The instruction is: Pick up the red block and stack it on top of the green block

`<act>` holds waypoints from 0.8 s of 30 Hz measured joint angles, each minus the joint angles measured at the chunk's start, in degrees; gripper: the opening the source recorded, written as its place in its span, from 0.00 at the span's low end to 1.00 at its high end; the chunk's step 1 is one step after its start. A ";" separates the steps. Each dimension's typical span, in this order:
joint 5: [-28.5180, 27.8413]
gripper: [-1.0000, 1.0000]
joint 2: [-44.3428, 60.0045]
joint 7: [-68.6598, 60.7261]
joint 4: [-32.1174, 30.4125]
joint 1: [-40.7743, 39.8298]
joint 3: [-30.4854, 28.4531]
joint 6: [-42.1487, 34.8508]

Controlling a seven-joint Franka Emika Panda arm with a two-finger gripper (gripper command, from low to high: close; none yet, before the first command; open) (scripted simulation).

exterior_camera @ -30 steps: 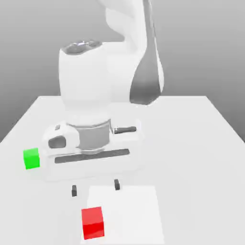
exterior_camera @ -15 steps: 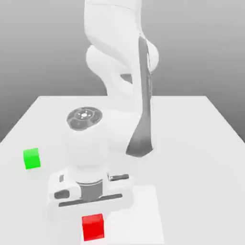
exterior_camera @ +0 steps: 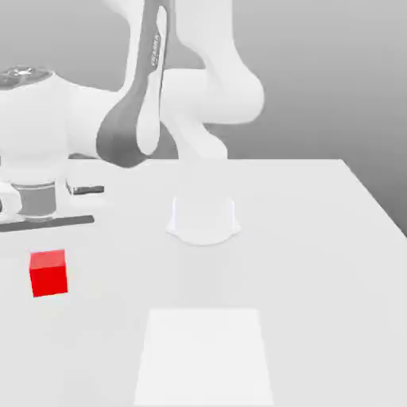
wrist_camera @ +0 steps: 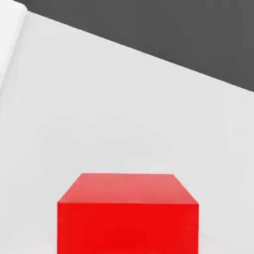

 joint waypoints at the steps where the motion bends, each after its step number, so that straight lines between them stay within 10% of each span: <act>1: -0.80 0.00 -1.02 -2.87 -0.78 -0.93 -1.06 -0.16; 13: -5.74 0.00 -6.63 -36.33 -10.18 -9.45 -16.85 2.97; 24: 12.20 0.00 4.88 -49.80 -10.37 -3.97 -18.39 13.07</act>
